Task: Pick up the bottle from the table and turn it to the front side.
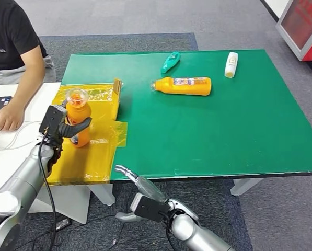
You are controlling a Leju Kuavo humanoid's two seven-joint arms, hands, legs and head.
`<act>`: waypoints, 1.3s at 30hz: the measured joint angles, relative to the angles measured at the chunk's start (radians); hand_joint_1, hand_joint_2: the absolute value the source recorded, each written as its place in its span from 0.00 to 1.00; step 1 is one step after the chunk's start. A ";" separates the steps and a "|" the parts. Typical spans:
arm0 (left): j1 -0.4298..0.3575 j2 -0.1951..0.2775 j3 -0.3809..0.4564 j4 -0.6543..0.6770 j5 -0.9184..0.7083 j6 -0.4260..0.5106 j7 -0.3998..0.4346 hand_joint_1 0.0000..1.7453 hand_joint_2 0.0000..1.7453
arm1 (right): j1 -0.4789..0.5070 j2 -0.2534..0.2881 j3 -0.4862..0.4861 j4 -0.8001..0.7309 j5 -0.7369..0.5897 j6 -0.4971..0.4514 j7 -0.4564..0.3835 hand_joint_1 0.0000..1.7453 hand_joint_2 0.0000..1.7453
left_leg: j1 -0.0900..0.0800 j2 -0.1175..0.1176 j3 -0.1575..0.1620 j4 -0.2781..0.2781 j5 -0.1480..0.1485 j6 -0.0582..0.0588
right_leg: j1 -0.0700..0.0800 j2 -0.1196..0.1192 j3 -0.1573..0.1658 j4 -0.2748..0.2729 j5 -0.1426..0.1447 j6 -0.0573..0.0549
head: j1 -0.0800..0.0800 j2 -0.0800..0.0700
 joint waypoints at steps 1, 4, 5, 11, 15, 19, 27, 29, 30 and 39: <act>-0.004 0.000 0.000 0.004 -0.002 -0.014 0.005 1.00 1.00 | 0.000 0.000 0.001 0.001 0.000 0.001 -0.001 0.00 1.00 | 0.000 0.000 0.001 0.000 0.000 0.000 | 0.000 0.000 0.000 0.000 0.000 0.000 | 0.000 0.000; -0.013 -0.001 0.000 0.013 -0.008 -0.027 0.014 1.00 1.00 | -0.001 0.000 0.002 0.005 0.000 0.002 -0.001 0.00 1.00 | 0.000 0.000 0.002 0.000 0.000 0.000 | 0.000 0.000 0.001 0.000 0.000 0.000 | 0.000 0.000; -0.015 -0.001 0.000 0.016 -0.010 -0.027 0.015 1.00 1.00 | -0.001 0.000 0.003 0.006 0.000 0.002 -0.002 0.00 1.00 | 0.000 0.000 0.002 0.000 0.000 0.000 | 0.000 0.000 0.002 0.000 0.000 0.000 | 0.000 0.000; -0.024 -0.003 -0.004 0.027 -0.029 -0.027 0.025 1.00 1.00 | -0.002 0.000 0.005 0.012 0.000 0.004 -0.002 0.00 1.00 | 0.000 0.000 0.003 0.000 0.000 0.000 | 0.000 0.000 0.002 0.000 0.000 0.000 | 0.000 0.000; -0.041 -0.006 -0.023 0.044 -0.072 -0.037 0.057 1.00 1.00 | -0.003 0.000 0.008 0.016 -0.002 0.005 -0.004 0.00 1.00 | 0.000 0.000 0.005 0.000 -0.001 0.000 | 0.000 0.000 0.005 0.000 0.000 0.000 | 0.000 0.000; -0.061 -0.004 -0.061 0.062 -0.123 -0.059 0.097 1.00 1.00 | -0.003 0.000 0.008 0.022 -0.004 0.004 -0.008 0.00 1.00 | 0.000 0.000 0.009 0.000 -0.002 0.000 | 0.000 0.000 0.008 0.000 -0.001 -0.001 | 0.000 0.000; -0.110 0.000 -0.107 0.096 -0.128 -0.144 0.213 1.00 1.00 | -0.003 0.000 0.007 0.035 -0.005 0.010 -0.019 0.00 1.00 | 0.000 0.000 0.018 -0.001 -0.005 -0.002 | 0.000 0.001 0.016 0.000 -0.004 -0.003 | 0.000 0.000; -0.126 0.004 -0.108 0.102 -0.111 -0.194 0.267 1.00 1.00 | -0.002 0.000 0.004 0.039 -0.004 0.010 -0.021 0.00 1.00 | 0.000 0.001 0.021 -0.001 -0.007 -0.003 | 0.000 0.002 0.019 0.000 -0.005 -0.003 | 0.000 0.000; -0.133 0.007 -0.108 0.105 -0.104 -0.215 0.291 1.00 1.00 | -0.002 0.000 0.002 0.041 -0.003 0.010 -0.022 0.00 1.00 | 0.000 0.001 0.023 -0.002 -0.008 -0.003 | 0.000 0.002 0.021 0.000 -0.006 -0.004 | 0.000 0.000; -0.151 0.014 -0.116 0.115 -0.119 -0.239 0.358 1.00 1.00 | -0.001 0.000 -0.013 0.056 -0.001 0.011 -0.029 0.00 1.00 | 0.000 0.002 0.035 -0.002 -0.015 -0.002 | 0.000 0.003 0.032 0.000 -0.012 -0.004 | 0.000 0.000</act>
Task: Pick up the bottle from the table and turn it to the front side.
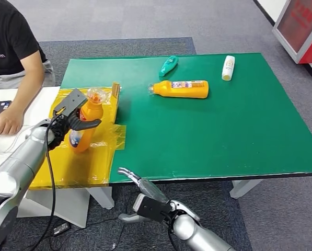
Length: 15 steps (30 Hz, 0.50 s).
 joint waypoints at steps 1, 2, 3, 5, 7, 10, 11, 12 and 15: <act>-0.003 -0.001 -0.005 0.000 -0.011 0.000 0.008 1.00 1.00 | 0.000 0.000 -0.001 0.001 0.000 0.000 -0.001 0.00 1.00 | 0.000 0.000 0.001 0.000 -0.001 0.000 | 0.000 0.000 0.000 0.000 0.000 0.000 | 0.000 0.000; -0.005 -0.002 -0.013 0.000 -0.023 0.000 0.018 1.00 1.00 | 0.000 0.000 -0.002 0.003 0.001 0.001 -0.002 0.00 1.00 | 0.000 0.000 0.001 0.000 -0.001 -0.001 | 0.000 0.001 0.001 0.000 -0.001 0.000 | 0.000 0.000; -0.008 -0.003 -0.022 0.001 -0.035 -0.001 0.026 1.00 1.00 | 0.000 0.000 -0.003 0.004 0.001 0.001 -0.002 0.00 1.00 | 0.000 0.001 0.002 0.000 -0.002 -0.001 | 0.000 0.002 0.002 0.000 -0.001 -0.001 | 0.000 0.000; -0.011 -0.006 -0.042 0.004 -0.056 0.002 0.039 1.00 1.00 | 0.000 0.001 -0.004 0.008 0.003 0.002 -0.004 0.00 1.00 | 0.000 0.003 0.005 -0.001 -0.004 -0.002 | 0.000 0.004 0.004 0.000 -0.002 -0.001 | 0.000 0.000; -0.013 -0.009 -0.062 0.008 -0.084 0.011 0.045 1.00 1.00 | 0.000 0.003 -0.005 0.010 0.004 0.003 -0.005 0.00 1.00 | 0.000 0.006 0.008 -0.002 -0.005 -0.002 | 0.000 0.007 0.006 0.000 -0.002 -0.002 | 0.000 0.000; -0.008 -0.012 -0.112 0.015 -0.164 0.033 0.058 1.00 1.00 | 0.000 0.003 -0.007 0.012 0.005 0.003 -0.007 0.00 1.00 | 0.000 0.010 0.012 -0.003 -0.007 -0.003 | 0.000 0.010 0.007 0.000 -0.003 -0.004 | 0.000 0.000; -0.003 -0.012 -0.134 0.019 -0.195 0.039 0.062 1.00 1.00 | 0.001 0.004 -0.009 0.012 0.006 0.003 -0.008 0.00 1.00 | 0.000 0.011 0.012 -0.004 -0.006 -0.004 | 0.000 0.011 0.006 0.000 -0.003 -0.004 | 0.000 0.000; 0.003 -0.010 -0.154 0.023 -0.220 0.043 0.065 1.00 1.00 | 0.002 0.004 -0.011 0.012 0.007 0.003 -0.009 0.00 1.00 | 0.000 0.012 0.012 -0.004 -0.005 -0.004 | 0.000 0.012 0.005 0.000 -0.003 -0.005 | 0.000 0.000; 0.018 -0.004 -0.209 0.035 -0.258 0.048 0.066 1.00 1.00 | 0.003 0.004 -0.019 0.014 0.009 0.005 -0.010 0.00 1.00 | 0.001 0.011 0.011 -0.005 -0.003 -0.005 | 0.001 0.011 0.004 0.000 -0.003 -0.005 | 0.000 0.000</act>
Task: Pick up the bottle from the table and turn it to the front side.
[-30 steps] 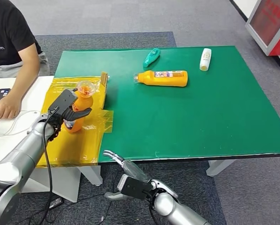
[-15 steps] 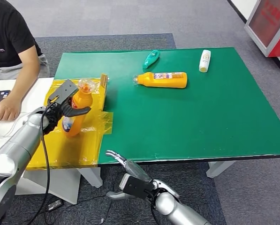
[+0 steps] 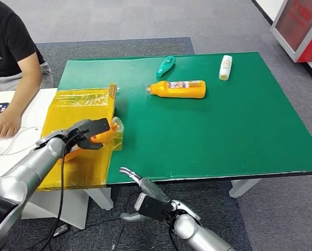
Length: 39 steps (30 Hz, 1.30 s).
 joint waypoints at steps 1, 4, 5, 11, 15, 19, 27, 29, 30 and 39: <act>0.002 0.003 -0.014 0.004 -0.007 0.000 0.000 1.00 1.00 | 0.000 0.000 -0.003 0.001 0.001 0.000 0.000 0.00 1.00 | 0.000 0.000 0.000 0.000 0.000 0.000 | 0.000 0.000 0.000 0.000 0.000 0.000 | 0.000 0.000; 0.005 0.010 -0.045 0.012 -0.029 0.008 0.000 1.00 1.00 | 0.000 0.000 -0.009 0.003 0.004 0.002 -0.002 0.00 1.00 | 0.000 0.000 -0.001 -0.001 0.000 0.000 | 0.000 -0.001 -0.001 0.000 0.000 -0.001 | 0.000 0.000; 0.006 0.012 -0.054 0.014 -0.039 0.014 -0.001 1.00 1.00 | 0.000 0.000 -0.011 0.004 0.006 0.003 -0.003 0.00 1.00 | 0.000 0.000 -0.001 -0.001 0.000 0.000 | 0.000 -0.001 -0.001 0.000 0.000 -0.001 | 0.000 0.000; 0.017 0.022 -0.113 0.023 -0.127 0.099 -0.026 1.00 1.00 | 0.001 0.001 -0.021 0.004 0.017 0.010 -0.013 0.00 1.00 | 0.000 -0.001 -0.004 -0.001 0.001 0.000 | 0.000 -0.002 -0.004 0.000 0.000 0.000 | 0.000 0.000; 0.030 0.027 -0.156 0.026 -0.199 0.203 -0.036 1.00 1.00 | 0.001 0.001 -0.032 0.004 0.025 0.015 -0.015 0.00 1.00 | 0.000 -0.001 -0.010 -0.001 0.003 0.000 | 0.000 -0.002 -0.009 0.000 0.001 0.001 | 0.000 0.000; 0.035 0.030 -0.186 0.028 -0.229 0.256 -0.041 1.00 1.00 | 0.002 0.001 -0.035 0.004 0.028 0.017 -0.015 0.00 1.00 | 0.000 -0.003 -0.014 -0.001 0.004 0.000 | 0.000 -0.004 -0.013 0.000 0.002 0.002 | 0.000 0.000; 0.053 0.027 -0.195 0.030 -0.230 0.572 -0.140 1.00 1.00 | 0.000 0.007 -0.035 0.007 0.028 0.017 -0.012 0.00 1.00 | 0.000 -0.004 -0.023 0.000 0.006 0.001 | 0.000 -0.004 -0.021 0.000 0.003 0.002 | 0.000 0.000; 0.058 0.019 -0.174 0.030 -0.207 0.646 -0.167 1.00 1.00 | -0.002 0.014 -0.034 0.010 0.026 0.015 -0.007 0.00 1.00 | 0.000 -0.004 -0.024 0.000 0.006 0.001 | 0.000 -0.004 -0.022 0.001 0.003 0.002 | 0.000 0.000; 0.060 0.015 -0.162 0.030 -0.194 0.677 -0.180 1.00 1.00 | -0.004 0.017 -0.034 0.012 0.024 0.012 -0.004 0.00 1.00 | 0.000 -0.004 -0.025 0.000 0.006 0.001 | 0.000 -0.004 -0.023 0.001 0.003 0.002 | 0.000 0.000; 0.079 -0.009 -0.065 0.030 -0.127 0.717 -0.213 0.96 1.00 | -0.016 0.034 -0.031 0.022 0.012 -0.001 0.002 0.00 1.00 | 0.000 -0.004 -0.028 0.000 0.006 0.001 | 0.000 -0.005 -0.026 0.001 0.003 0.002 | 0.000 0.000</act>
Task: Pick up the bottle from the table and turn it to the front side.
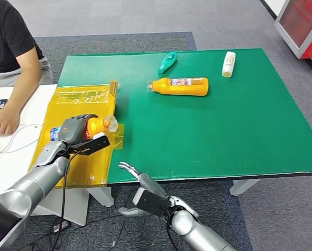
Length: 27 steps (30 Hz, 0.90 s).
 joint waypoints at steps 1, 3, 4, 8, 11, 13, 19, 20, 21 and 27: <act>0.000 -0.002 0.008 0.000 0.009 -0.007 0.003 0.81 1.00 | 0.000 0.001 0.000 0.000 -0.001 0.000 0.000 0.00 1.00 | 0.000 0.000 0.000 0.000 0.000 0.000 | 0.000 0.000 0.000 0.000 0.000 0.000 | 0.000 0.000; 0.000 -0.006 0.025 0.000 0.032 -0.022 0.012 0.51 1.00 | 0.000 0.001 0.002 0.000 -0.003 -0.002 0.001 0.00 1.00 | 0.000 0.000 0.000 0.000 0.000 0.000 | 0.000 0.000 0.000 0.000 0.000 0.000 | 0.000 0.000; 0.000 -0.008 0.035 0.000 0.042 -0.026 0.016 0.41 1.00 | 0.000 0.001 0.002 0.000 -0.004 -0.002 0.001 0.00 1.00 | 0.000 0.000 0.000 0.000 0.000 0.000 | 0.000 0.000 0.000 0.000 0.000 0.000 | 0.000 0.000; 0.003 -0.014 0.070 0.001 0.063 -0.019 0.014 0.21 1.00 | 0.000 0.002 0.004 0.000 -0.010 -0.006 0.005 0.00 1.00 | 0.000 0.000 0.000 0.000 0.000 0.000 | 0.000 0.000 0.000 0.000 0.000 0.000 | 0.000 0.000; 0.013 -0.015 0.089 0.001 0.066 0.007 -0.005 0.10 1.00 | 0.000 0.002 0.006 0.000 -0.016 -0.009 0.005 0.00 1.00 | 0.000 0.000 0.000 0.000 0.000 0.000 | 0.000 0.000 0.000 0.000 0.000 0.000 | 0.000 0.000; 0.022 -0.016 0.101 0.001 0.070 0.016 -0.013 0.03 1.00 | 0.000 0.002 0.007 0.000 -0.018 -0.011 0.005 0.00 1.00 | 0.000 0.000 0.000 0.000 0.000 0.000 | 0.000 0.000 0.000 0.000 0.000 0.000 | 0.000 0.000; 0.036 -0.022 0.135 0.001 0.088 0.103 -0.092 0.00 1.00 | 0.000 0.003 0.014 0.000 -0.029 -0.018 0.007 0.00 1.00 | 0.000 0.000 0.000 0.000 0.000 0.000 | 0.000 0.000 0.000 0.000 0.000 0.000 | 0.000 0.000; 0.036 -0.023 0.141 0.001 0.090 0.118 -0.109 0.00 1.00 | 0.000 0.003 0.017 0.000 -0.032 -0.020 0.007 0.00 1.00 | 0.000 0.000 0.000 0.000 0.000 0.000 | 0.000 0.000 0.000 0.000 0.000 0.000 | 0.000 0.000; 0.036 -0.025 0.147 0.001 0.092 0.127 -0.122 0.00 1.00 | 0.000 0.003 0.020 0.000 -0.034 -0.021 0.008 0.00 1.00 | 0.000 0.000 0.000 0.000 0.000 0.000 | 0.000 0.000 0.000 0.000 0.000 0.000 | 0.000 0.000; 0.036 -0.032 0.164 0.001 0.095 0.158 -0.170 0.00 1.00 | -0.003 0.003 0.028 0.001 -0.041 -0.026 0.009 0.00 1.00 | 0.000 0.000 0.000 0.000 0.001 0.001 | 0.000 0.000 0.000 0.000 0.001 0.001 | 0.000 0.000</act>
